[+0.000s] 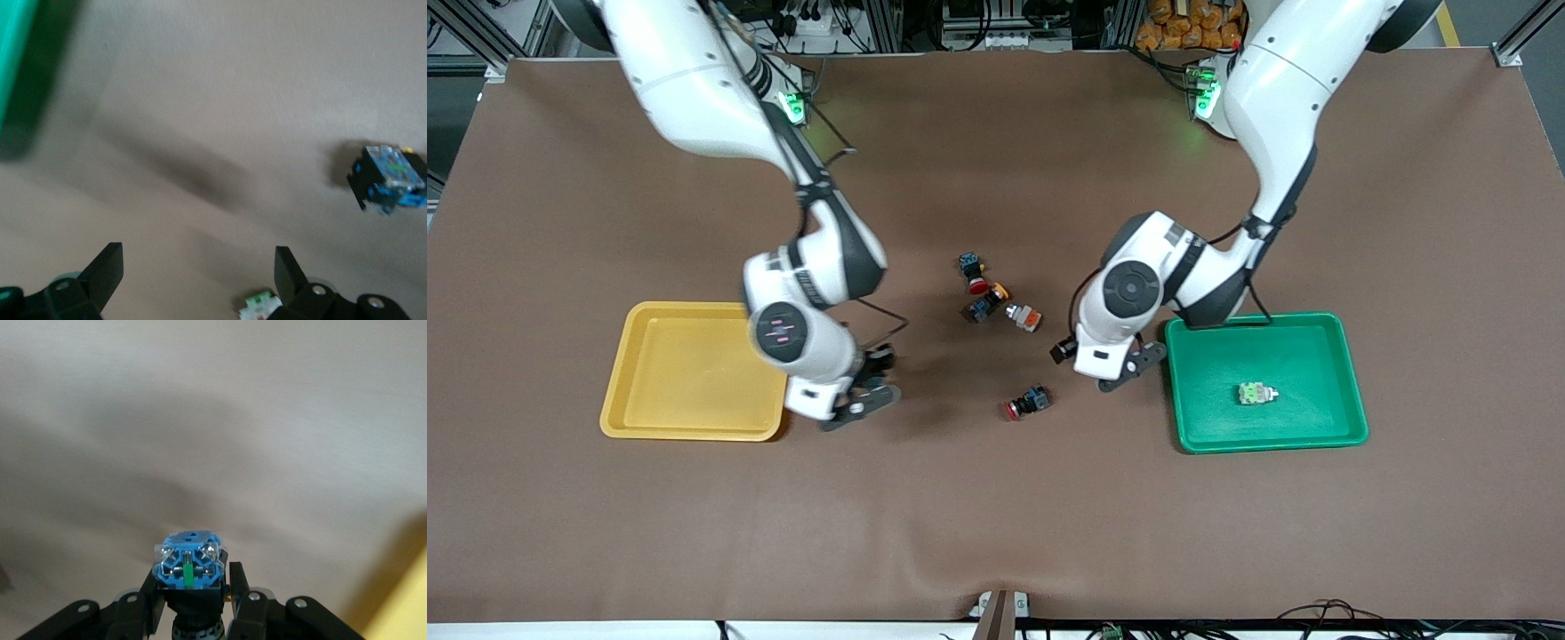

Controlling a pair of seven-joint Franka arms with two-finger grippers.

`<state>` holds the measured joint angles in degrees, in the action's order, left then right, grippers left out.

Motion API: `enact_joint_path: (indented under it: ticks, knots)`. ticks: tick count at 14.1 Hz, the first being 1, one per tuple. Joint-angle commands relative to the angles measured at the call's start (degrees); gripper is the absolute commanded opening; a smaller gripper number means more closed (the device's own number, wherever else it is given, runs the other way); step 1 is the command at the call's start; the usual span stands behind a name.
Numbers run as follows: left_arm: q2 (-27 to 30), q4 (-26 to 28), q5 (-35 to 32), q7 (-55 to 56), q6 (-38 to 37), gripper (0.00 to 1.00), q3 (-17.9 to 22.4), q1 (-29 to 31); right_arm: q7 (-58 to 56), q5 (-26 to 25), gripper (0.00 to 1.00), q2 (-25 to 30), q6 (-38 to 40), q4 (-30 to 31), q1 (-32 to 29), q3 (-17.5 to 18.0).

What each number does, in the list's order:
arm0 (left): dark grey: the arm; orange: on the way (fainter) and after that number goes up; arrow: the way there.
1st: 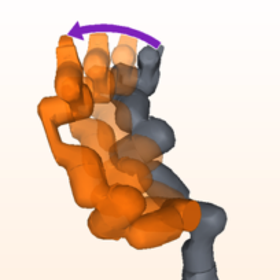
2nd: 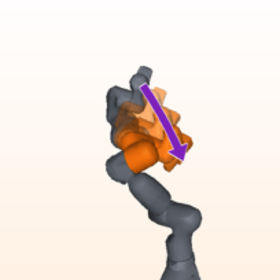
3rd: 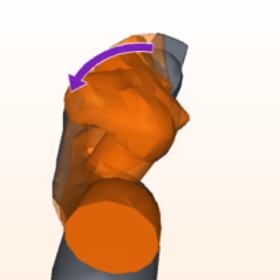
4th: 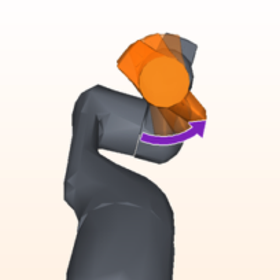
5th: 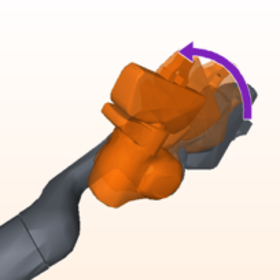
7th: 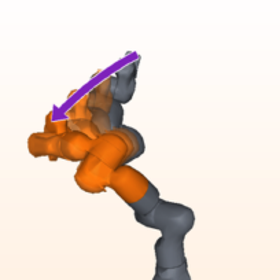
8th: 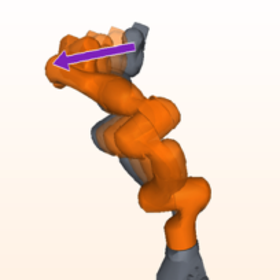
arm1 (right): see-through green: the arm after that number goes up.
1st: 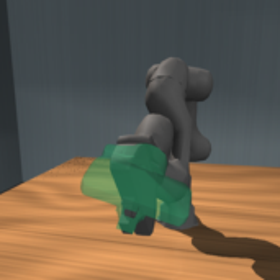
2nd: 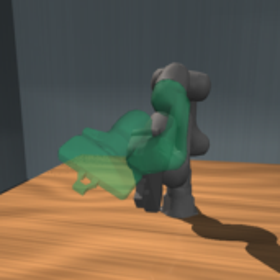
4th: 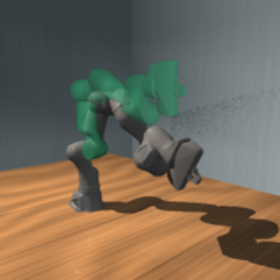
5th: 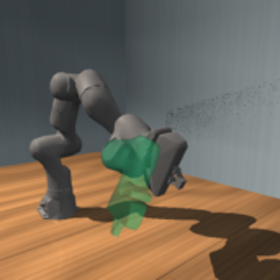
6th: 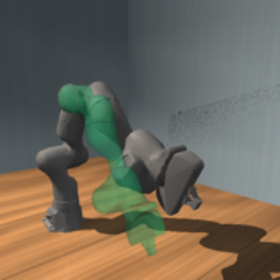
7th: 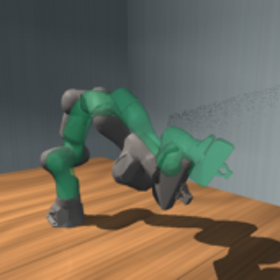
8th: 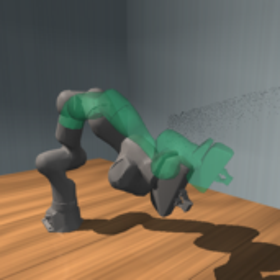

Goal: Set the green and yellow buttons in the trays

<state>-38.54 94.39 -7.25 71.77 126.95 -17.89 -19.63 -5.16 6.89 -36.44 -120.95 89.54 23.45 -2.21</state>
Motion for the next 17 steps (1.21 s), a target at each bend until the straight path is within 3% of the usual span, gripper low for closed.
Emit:
enact_joint_path:
  ticks: [1, 4, 6, 11, 14, 15, 16, 17]
  knots:
    - [-1.4, -1.2, 0.9, 6.8, 1.8, 1.0, 0.4, -3.3, 0.5, -0.7, 0.0, 3.7, 5.2, 2.1, -3.8, -1.1]
    - [-2.5, -2.4, 0.9, 11.5, 2.2, 1.0, 0.4, -6.6, 0.3, -0.7, 0.0, 4.4, 9.9, 2.5, -7.5, -3.2]
    - [-3.6, -2.9, 0.8, 13.5, 3.4, 1.0, 0.4, -7.9, 1.0, -0.7, 0.0, 4.4, 9.6, 5.1, -9.2, -3.4]
    - [-5.6, -2.8, 0.6, 15.0, 7.0, 1.0, 0.5, -9.1, 0.8, 0.8, 0.0, 3.6, 8.9, 5.6, -17.5, -4.1]
    - [-6.4, -2.7, 0.2, 15.3, 7.7, 1.0, 0.6, -9.1, 1.1, 1.4, 0.0, 2.1, 6.7, 6.3, -19.2, -4.1]
    - [-6.9, -2.7, 0.2, 15.3, 7.7, 0.97, 0.6, -9.1, 1.1, 1.8, 0.0, 1.7, 4.9, 7.5, -19.3, -4.1]
    - [-7.1, -2.7, 0.1, 15.3, 7.7, 0.87, 0.6, -9.1, 1.1, 2.1, 0.0, 1.4, 2.1, 9.1, -19.8, -4.2]
    - [-7.1, -2.7, 0.0, 15.3, 7.7, 0.54, 0.6, -9.0, 1.0, 2.1, 0.0, 0.8, -0.7, 10.7, -20.5, -4.1]
